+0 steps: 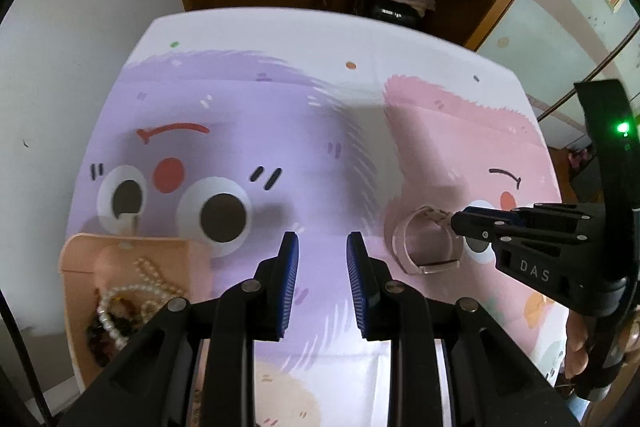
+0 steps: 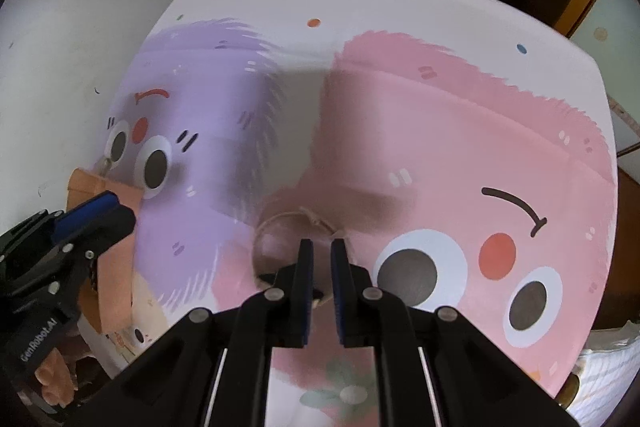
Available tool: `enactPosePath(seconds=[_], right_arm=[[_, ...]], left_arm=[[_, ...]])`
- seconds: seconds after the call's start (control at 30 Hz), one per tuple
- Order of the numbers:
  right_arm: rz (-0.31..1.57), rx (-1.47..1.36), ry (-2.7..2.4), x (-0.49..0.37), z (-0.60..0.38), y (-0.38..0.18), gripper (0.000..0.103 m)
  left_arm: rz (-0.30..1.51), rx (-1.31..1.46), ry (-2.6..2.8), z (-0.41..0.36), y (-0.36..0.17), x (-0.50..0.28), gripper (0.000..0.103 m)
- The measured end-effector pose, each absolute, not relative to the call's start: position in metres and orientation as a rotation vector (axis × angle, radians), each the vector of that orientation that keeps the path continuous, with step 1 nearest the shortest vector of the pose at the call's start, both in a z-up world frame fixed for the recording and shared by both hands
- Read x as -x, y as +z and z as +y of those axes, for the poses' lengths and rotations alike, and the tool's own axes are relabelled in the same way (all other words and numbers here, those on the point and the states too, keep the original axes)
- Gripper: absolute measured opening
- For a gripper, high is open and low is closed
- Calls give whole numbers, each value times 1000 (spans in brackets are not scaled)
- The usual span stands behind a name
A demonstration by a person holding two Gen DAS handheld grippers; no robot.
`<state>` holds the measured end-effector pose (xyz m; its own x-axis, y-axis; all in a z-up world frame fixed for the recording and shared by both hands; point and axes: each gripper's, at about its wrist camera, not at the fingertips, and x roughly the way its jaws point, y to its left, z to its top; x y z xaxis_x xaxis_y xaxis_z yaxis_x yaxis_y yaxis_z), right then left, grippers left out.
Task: Organize jewelry
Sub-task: 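Grasp the pink watch strap with the right tool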
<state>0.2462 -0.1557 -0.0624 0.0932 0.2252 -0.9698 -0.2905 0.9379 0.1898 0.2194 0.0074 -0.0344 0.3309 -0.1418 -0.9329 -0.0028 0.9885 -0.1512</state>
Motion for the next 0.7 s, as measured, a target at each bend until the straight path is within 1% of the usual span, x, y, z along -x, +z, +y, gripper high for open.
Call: enactPosePath(seconds=[0.33, 0.37, 0.47, 0.7], right_arm=[[1415, 113, 418, -252, -153, -74, 9], [1410, 117, 430, -252, -153, -74, 10], [1409, 128, 430, -254, -154, -76, 16], [1404, 144, 469, -257, -149, -77, 17]], left_arm=[[1281, 132, -95, -2, -56, -229, 24], [1283, 131, -95, -1, -57, -230, 24], [1287, 132, -96, -1, -58, -231, 24], [1299, 131, -107, -4, -62, -232, 25]])
